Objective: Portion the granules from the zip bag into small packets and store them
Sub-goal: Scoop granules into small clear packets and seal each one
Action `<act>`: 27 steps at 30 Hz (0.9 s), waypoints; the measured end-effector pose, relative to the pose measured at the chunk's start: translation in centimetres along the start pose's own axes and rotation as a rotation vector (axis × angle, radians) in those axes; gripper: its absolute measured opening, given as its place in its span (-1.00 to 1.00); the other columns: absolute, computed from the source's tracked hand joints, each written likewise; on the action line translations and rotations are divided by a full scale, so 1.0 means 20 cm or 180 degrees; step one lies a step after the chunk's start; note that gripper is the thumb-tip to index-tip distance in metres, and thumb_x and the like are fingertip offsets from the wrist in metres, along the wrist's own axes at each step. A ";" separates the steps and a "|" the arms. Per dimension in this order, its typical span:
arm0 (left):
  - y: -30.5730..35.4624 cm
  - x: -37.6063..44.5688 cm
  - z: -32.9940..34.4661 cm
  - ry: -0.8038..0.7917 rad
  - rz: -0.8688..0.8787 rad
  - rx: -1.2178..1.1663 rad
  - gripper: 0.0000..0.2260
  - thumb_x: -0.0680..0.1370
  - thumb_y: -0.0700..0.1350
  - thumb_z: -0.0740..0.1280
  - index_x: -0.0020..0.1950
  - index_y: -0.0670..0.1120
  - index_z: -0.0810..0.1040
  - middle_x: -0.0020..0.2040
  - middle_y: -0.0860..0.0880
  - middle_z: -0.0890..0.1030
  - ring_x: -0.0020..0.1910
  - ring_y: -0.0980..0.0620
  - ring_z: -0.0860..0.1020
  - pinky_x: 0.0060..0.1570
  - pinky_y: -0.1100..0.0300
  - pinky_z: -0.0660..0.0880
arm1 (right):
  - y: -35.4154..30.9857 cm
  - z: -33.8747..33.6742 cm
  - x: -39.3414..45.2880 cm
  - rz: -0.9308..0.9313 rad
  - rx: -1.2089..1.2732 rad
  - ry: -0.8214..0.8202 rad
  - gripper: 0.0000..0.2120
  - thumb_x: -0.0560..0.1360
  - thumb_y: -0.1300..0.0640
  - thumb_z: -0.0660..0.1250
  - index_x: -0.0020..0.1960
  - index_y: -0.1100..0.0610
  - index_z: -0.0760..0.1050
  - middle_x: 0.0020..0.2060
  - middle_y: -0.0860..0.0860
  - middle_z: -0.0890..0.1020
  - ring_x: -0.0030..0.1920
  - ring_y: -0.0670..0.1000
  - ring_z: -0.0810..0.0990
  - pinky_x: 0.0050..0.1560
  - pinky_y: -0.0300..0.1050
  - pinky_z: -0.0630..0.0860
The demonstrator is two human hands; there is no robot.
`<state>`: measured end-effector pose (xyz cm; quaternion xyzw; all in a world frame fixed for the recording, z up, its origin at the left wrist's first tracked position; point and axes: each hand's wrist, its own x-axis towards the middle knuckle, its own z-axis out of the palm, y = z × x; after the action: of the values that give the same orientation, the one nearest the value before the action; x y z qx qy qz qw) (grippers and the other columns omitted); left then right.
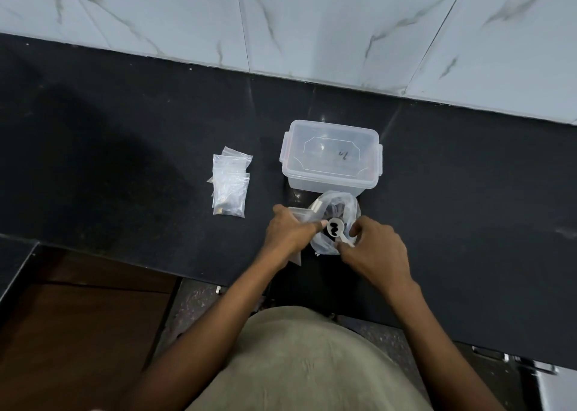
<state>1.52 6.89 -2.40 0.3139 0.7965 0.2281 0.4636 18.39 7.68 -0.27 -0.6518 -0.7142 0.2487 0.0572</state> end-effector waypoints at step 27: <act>-0.06 0.07 0.11 -0.0026 -0.0081 -0.1202 -0.48 0.42 -0.11 0.57 0.25 -0.08 0.36 0.10 0.00 0.56 0.04 0.06 0.59 0.02 0.15 0.57 | 0.05 0.16 0.03 -0.0785 0.0051 0.0479 -0.93 0.32 0.34 0.39 -0.30 0.26 0.64 -0.38 0.05 0.52 -0.41 0.06 0.46 -0.40 -0.07 0.45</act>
<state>2.64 7.19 -4.96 0.2121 0.7416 0.3664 0.5204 17.88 7.33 -3.54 -0.5754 -0.7806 0.1959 0.1460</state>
